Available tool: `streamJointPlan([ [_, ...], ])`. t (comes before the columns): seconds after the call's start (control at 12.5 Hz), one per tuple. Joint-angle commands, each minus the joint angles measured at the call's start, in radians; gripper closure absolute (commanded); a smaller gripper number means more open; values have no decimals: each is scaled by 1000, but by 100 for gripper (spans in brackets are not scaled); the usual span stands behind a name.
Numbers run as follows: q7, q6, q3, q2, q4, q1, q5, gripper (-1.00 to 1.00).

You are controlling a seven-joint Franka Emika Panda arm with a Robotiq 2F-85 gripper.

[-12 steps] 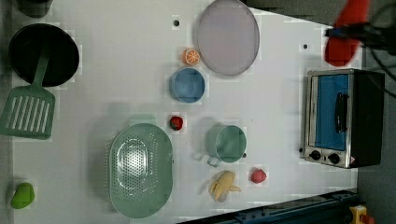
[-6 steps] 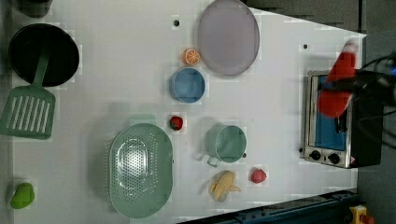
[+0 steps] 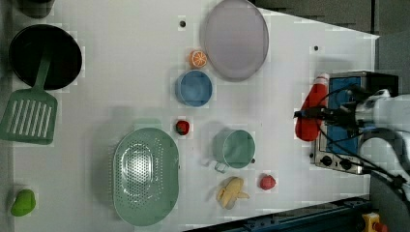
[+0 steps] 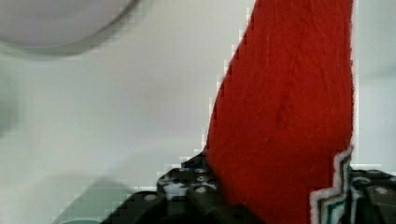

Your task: Pick ketchup from plate and place it on table.

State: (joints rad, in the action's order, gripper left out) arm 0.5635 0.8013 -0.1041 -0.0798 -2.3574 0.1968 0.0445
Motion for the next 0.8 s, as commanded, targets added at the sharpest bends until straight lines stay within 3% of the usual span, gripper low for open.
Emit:
streamJointPlan([
  [0.08, 16, 56, -11, -34, -19, -6, -5, -18],
  [0.32, 17, 117, -13, -132, -20, -7, -5, -23],
  [0.64, 16, 175, -21, -152, -15, -7, -5, -100],
  [0.8, 11, 160, -22, -102, -12, -8, -5, -100],
])
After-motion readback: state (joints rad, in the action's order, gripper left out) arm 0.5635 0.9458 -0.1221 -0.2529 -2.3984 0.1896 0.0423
